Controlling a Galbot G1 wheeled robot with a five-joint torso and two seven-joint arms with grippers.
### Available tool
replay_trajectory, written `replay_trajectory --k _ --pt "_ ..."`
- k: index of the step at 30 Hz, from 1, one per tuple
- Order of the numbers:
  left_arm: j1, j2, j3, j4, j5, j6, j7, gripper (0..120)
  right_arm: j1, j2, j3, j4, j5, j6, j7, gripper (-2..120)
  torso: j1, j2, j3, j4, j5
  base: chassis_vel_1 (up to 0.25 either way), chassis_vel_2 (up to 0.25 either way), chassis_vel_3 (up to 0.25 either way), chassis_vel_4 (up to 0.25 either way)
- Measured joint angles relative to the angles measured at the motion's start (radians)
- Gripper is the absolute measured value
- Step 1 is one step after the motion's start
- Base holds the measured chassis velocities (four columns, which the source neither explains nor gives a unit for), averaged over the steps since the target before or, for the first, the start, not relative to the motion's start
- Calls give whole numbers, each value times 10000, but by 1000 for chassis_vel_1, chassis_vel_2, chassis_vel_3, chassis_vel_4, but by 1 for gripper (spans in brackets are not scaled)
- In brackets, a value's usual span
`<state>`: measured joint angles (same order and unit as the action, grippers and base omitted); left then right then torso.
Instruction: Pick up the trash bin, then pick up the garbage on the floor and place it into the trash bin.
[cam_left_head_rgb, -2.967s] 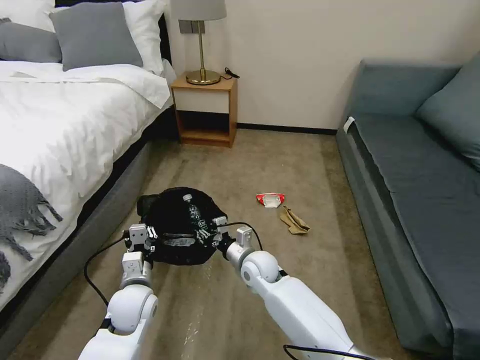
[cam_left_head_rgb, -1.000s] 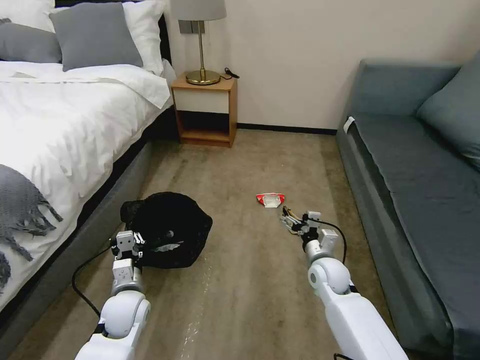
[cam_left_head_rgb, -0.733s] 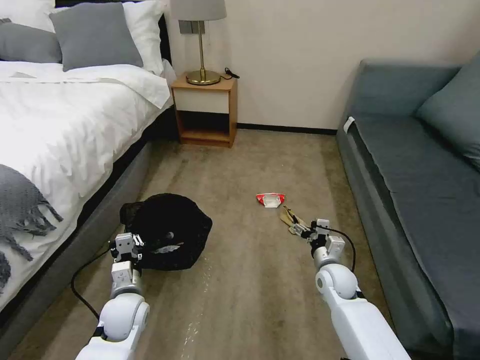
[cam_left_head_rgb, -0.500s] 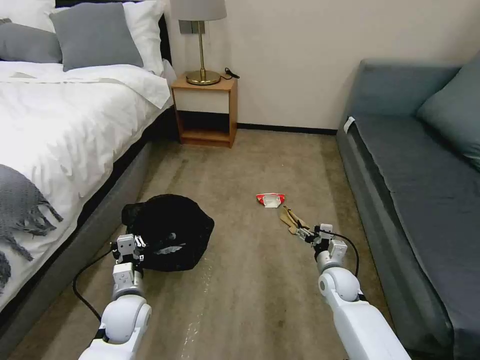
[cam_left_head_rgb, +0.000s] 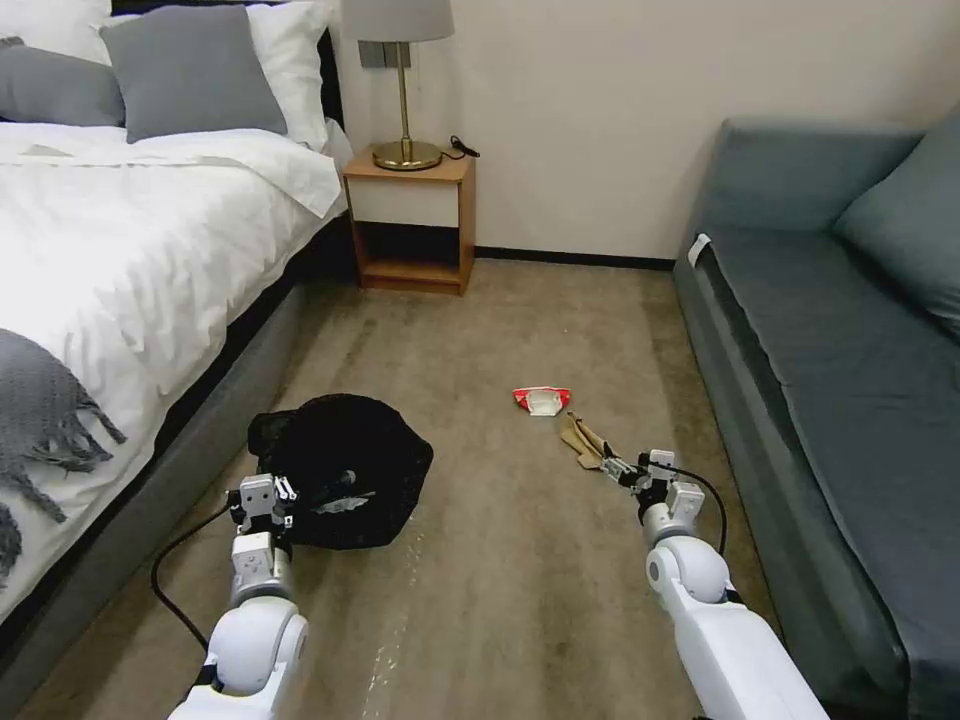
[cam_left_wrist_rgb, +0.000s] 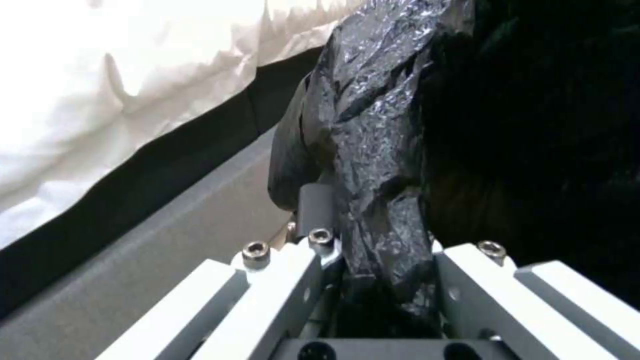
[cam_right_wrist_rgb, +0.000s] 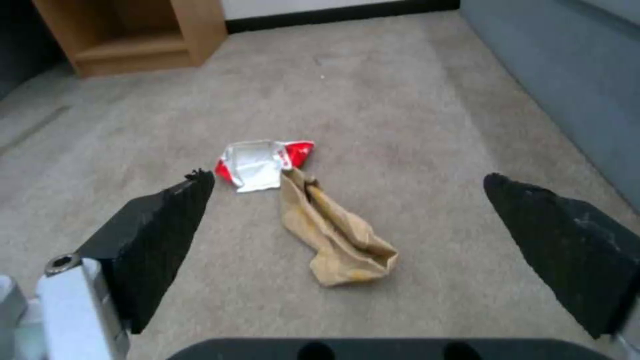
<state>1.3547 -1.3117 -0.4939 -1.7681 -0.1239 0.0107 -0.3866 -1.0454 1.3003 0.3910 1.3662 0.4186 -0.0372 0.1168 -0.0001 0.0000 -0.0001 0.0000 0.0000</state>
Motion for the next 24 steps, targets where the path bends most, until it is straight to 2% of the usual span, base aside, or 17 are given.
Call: replay_trajectory --k 21,24 --pt "-58 -16 35 229 20 -138 38 3 -52 25 201 -269 -16 396 -172 100 1 0 1 2 4 -166 173 174 -167" --pt "-56 -16 37 253 17 -158 55 3 -75 25 206 -268 -26 400 -178 100 1 0 2 -1 -4 -196 158 173 -161"
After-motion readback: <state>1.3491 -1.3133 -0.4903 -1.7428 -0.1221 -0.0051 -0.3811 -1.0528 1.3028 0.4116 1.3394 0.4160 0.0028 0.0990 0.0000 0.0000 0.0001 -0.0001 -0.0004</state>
